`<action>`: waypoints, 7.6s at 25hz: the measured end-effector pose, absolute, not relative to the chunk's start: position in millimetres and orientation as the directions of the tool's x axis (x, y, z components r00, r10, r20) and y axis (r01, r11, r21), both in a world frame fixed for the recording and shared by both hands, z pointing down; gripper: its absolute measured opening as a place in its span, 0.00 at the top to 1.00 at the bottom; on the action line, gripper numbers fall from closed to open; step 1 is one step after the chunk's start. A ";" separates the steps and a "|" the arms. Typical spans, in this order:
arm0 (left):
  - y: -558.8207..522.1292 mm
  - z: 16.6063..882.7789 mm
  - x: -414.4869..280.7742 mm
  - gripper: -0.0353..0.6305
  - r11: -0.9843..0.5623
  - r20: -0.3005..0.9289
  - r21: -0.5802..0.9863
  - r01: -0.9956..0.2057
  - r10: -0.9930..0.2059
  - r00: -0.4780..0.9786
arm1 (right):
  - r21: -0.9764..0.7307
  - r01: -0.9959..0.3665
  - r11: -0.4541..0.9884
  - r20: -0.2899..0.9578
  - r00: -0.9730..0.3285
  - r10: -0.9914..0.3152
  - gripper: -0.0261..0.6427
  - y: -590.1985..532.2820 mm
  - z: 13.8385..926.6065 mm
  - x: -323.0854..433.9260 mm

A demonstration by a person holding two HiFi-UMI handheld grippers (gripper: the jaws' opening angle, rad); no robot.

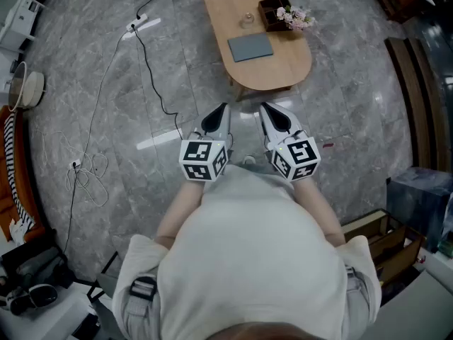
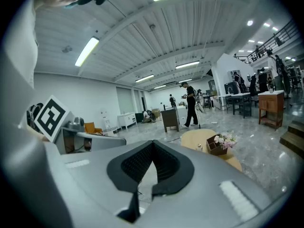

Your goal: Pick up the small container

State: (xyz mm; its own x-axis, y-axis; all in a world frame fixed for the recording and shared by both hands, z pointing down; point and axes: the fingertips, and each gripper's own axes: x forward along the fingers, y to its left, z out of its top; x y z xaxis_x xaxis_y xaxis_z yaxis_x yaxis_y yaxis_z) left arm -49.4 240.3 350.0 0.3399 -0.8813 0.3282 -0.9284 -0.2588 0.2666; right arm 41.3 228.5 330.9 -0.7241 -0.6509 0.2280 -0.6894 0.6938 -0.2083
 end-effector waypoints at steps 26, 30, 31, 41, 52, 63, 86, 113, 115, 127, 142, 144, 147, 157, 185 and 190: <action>287.4 349.8 -23.4 0.94 -0.165 0.314 0.290 -0.942 -0.914 0.257 | -0.182 -0.631 0.754 0.213 -0.774 -0.596 0.96 273.9 321.4 58.2; 283.4 353.9 -20.2 0.94 -0.147 0.333 0.296 -0.944 -0.910 0.246 | -0.194 -0.607 0.771 0.222 -0.793 -0.568 0.96 269.1 325.2 57.2; 283.0 355.3 -21.0 0.94 -0.141 0.339 0.298 -0.944 -0.909 0.242 | -0.198 -0.601 0.774 0.225 -0.797 -0.561 0.96 268.5 326.5 55.5; 250.8 367.3 -33.8 0.94 -0.119 0.362 0.304 -0.945 -0.903 0.230 | -0.194 -0.598 0.777 0.237 -0.798 -0.555 0.96 234.5 335.2 47.4; 141.8 375.4 -68.4 0.94 -0.186 0.369 0.293 -0.938 -0.883 0.290 | -0.212 -0.666 0.716 0.247 -0.745 -0.620 0.96 131.6 342.9 21.1; 3.6 373.7 -124.8 0.94 -0.314 0.401 0.235 -0.920 -0.831 0.386 | -0.197 -0.738 0.646 0.274 -0.674 -0.687 0.96 -0.9 330.6 -39.5; -175.7 464.7 -128.1 0.94 -0.511 0.488 0.347 -0.787 -0.618 0.617 | -0.260 -0.915 0.309 0.389 -0.392 -0.834 0.96 -136.1 387.6 -34.2; -277.4 711.5 -59.8 0.73 -0.517 0.642 0.243 -0.821 -0.548 0.536 | -0.342 -0.886 0.312 0.500 -0.453 -0.738 0.96 -216.3 565.5 20.2; -286.3 726.2 -56.2 0.65 -0.517 0.645 0.235 -0.823 -0.551 0.530 | -0.348 -0.884 0.311 0.505 -0.456 -0.733 0.96 -218.9 576.6 24.1; -323.8 793.4 -32.9 0.40 -0.582 0.663 0.131 -0.803 -0.550 0.507 | -0.389 -0.877 0.282 0.532 -0.464 -0.709 0.96 -222.0 625.5 36.9; -340.7 806.8 -21.0 0.42 -0.611 0.693 0.080 -0.788 -0.534 0.484 | -0.427 -0.869 0.249 0.544 -0.467 -0.697 0.96 -216.8 646.8 38.8; -340.8 806.8 -21.0 0.42 -0.610 0.693 0.077 -0.789 -0.536 0.482 | -0.426 -0.870 0.247 0.543 -0.465 -0.699 0.96 -215.5 645.8 39.0; -339.4 807.0 -21.5 0.42 -0.613 0.697 0.074 -0.787 -0.533 0.481 | -0.423 -0.872 0.248 0.542 -0.463 -0.702 0.96 -213.3 642.7 38.7; -303.3 778.2 -29.0 0.42 -0.622 0.684 0.101 -0.777 -0.524 0.508 | -0.394 -0.887 0.242 0.521 -0.432 -0.736 0.96 -198.5 618.9 33.3; -148.6 521.1 -94.1 0.42 -0.575 0.533 0.220 -0.788 -0.606 0.591 | -0.252 -0.934 0.255 0.424 -0.343 -0.838 0.96 -77.2 457.7 -2.9; -123.8 481.5 -102.1 0.42 -0.586 0.509 0.228 -0.777 -0.609 0.609 | -0.226 -0.934 0.277 0.402 -0.348 -0.847 0.96 -66.5 429.5 -7.9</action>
